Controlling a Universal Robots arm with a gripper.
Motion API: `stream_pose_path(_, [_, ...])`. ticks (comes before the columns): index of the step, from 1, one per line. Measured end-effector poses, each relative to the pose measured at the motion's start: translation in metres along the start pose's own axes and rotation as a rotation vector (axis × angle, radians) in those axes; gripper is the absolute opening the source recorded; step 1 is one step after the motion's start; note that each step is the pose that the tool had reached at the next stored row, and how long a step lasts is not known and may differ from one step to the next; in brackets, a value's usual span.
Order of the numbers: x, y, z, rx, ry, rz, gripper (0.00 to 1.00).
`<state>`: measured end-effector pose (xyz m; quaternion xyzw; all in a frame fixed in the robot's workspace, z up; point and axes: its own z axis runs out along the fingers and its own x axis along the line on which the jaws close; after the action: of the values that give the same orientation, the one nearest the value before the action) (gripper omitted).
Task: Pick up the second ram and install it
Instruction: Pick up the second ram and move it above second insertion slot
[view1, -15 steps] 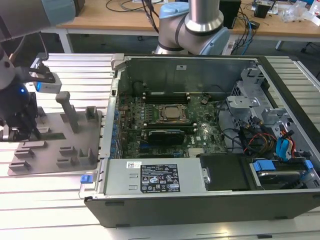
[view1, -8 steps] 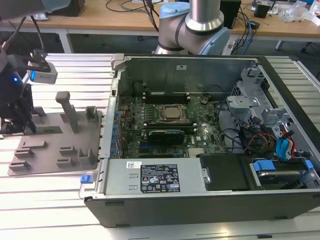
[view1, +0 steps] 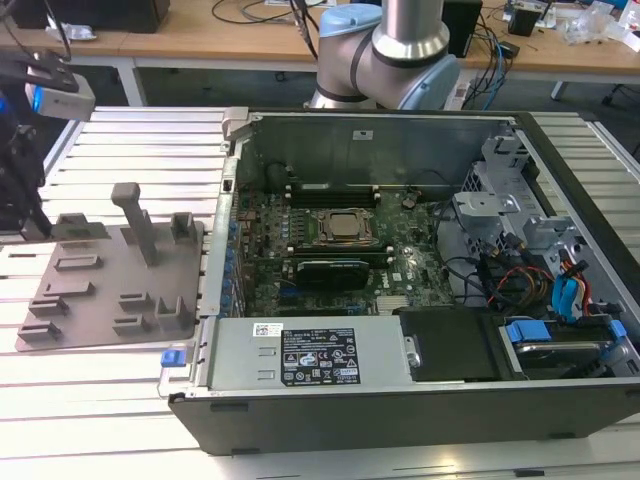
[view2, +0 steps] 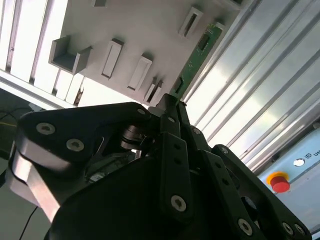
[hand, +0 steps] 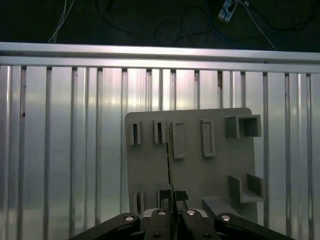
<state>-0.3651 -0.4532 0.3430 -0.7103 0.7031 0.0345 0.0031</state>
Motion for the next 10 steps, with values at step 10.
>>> stream_pose_path(10, [-0.0027,0.0022,-0.0503,0.0001,0.0,0.0,0.14])
